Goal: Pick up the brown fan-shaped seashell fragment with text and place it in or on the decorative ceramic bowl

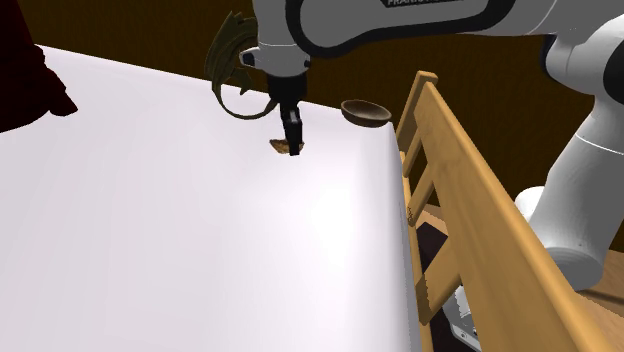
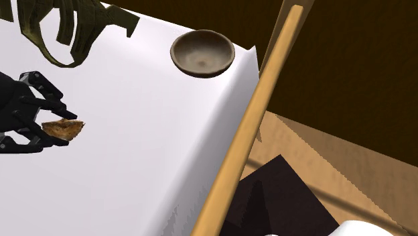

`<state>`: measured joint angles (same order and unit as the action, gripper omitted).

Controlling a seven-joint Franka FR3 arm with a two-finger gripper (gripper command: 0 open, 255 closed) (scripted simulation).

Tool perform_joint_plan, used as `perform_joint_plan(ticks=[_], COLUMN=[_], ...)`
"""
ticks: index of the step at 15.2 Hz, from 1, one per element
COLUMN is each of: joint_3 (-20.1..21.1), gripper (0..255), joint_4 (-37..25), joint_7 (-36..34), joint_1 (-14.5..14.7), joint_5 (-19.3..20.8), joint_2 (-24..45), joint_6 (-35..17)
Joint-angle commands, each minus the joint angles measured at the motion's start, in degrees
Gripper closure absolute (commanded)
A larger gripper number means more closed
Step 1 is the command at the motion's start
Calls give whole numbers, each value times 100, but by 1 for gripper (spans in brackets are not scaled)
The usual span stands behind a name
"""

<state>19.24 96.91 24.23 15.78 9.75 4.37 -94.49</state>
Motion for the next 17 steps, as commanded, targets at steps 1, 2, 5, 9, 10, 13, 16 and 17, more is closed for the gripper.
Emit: perform_joint_plan(ticks=[1, 2, 5, 9, 10, 13, 16, 17], joint_3=[4, 5, 11, 21, 24, 34, 45, 49], gripper=[255, 255, 255, 255, 255, 255, 255, 255], joint_4=[-158, -242, -503, -882, -982, -1298, -1640, -1760], joint_7=[19, 28, 52, 81, 87, 105, 121, 126], joint_1=[5, 8, 17, 35, 41, 60, 85, 95], joint_5=[-4, -4, 3, 21, 28, 52, 85, 97], joint_2=[-4, 1, 27, 83, 102, 168, 252, 285], joint_6=[163, 241, 477, 802, 885, 1139, 1402, 1492])
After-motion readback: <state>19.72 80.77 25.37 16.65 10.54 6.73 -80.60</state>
